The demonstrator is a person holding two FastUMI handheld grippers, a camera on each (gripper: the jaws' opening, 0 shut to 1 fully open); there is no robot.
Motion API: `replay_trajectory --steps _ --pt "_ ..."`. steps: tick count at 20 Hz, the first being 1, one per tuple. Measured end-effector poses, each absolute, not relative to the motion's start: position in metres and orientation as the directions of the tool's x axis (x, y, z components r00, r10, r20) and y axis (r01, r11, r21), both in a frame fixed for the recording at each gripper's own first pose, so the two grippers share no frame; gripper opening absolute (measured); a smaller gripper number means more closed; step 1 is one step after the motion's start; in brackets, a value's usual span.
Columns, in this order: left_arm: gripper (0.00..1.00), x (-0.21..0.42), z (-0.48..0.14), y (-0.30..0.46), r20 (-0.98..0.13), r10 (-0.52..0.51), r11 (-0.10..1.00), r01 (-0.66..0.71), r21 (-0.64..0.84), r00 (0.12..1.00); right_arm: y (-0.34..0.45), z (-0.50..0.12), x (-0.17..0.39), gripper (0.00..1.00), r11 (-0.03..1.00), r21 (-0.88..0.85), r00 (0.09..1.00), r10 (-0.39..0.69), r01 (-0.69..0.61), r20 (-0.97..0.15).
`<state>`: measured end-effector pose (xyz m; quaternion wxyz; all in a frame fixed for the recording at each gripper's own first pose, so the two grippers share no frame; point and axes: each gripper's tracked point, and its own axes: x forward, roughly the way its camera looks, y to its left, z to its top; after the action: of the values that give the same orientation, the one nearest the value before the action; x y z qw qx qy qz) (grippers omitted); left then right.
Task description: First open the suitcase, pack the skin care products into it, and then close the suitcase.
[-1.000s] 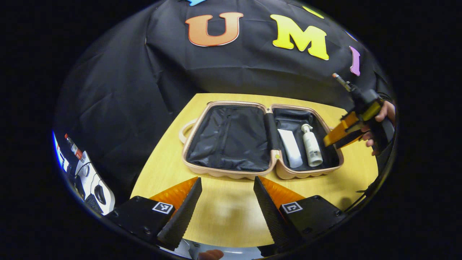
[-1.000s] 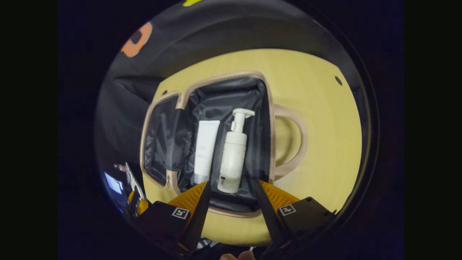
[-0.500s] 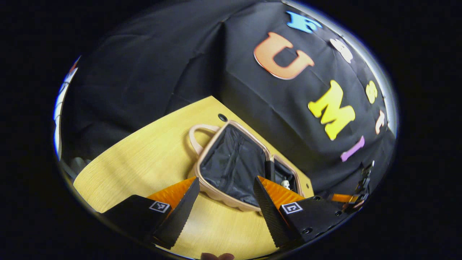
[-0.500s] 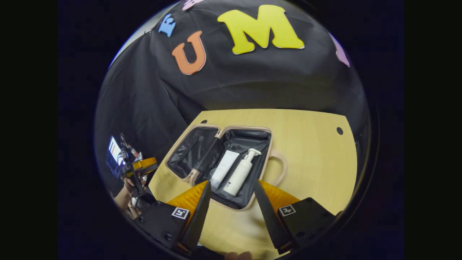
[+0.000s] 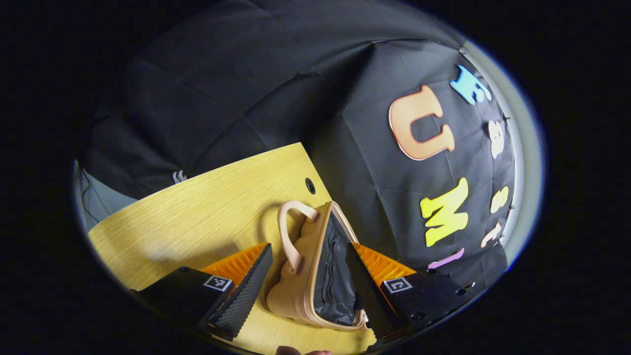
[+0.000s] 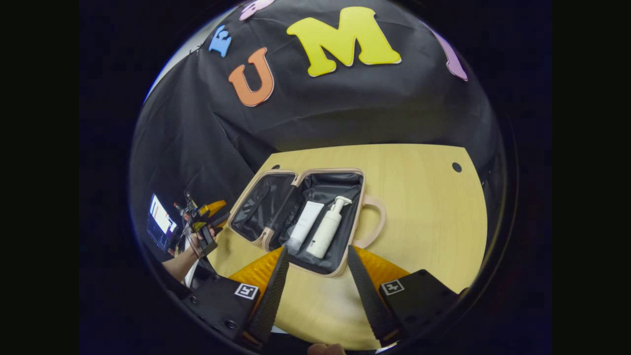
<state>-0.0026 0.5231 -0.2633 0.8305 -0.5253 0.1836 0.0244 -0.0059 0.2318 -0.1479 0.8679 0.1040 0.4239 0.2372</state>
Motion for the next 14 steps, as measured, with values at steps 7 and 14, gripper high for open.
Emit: replay_trajectory --steps 7,14 --pt "0.75 0.031 -0.304 0.530 -0.434 -0.146 0.430 -0.338 -0.837 0.889 0.228 -0.155 -0.008 0.72 0.887 0.384 0.530 0.461 -0.256 -0.712" --pt "0.42 0.056 -0.318 0.530 -0.473 -0.154 0.402 -0.382 -0.832 0.868 0.222 -0.158 -0.013 0.72 0.893 0.400 0.546 0.444 -0.205 -0.711"
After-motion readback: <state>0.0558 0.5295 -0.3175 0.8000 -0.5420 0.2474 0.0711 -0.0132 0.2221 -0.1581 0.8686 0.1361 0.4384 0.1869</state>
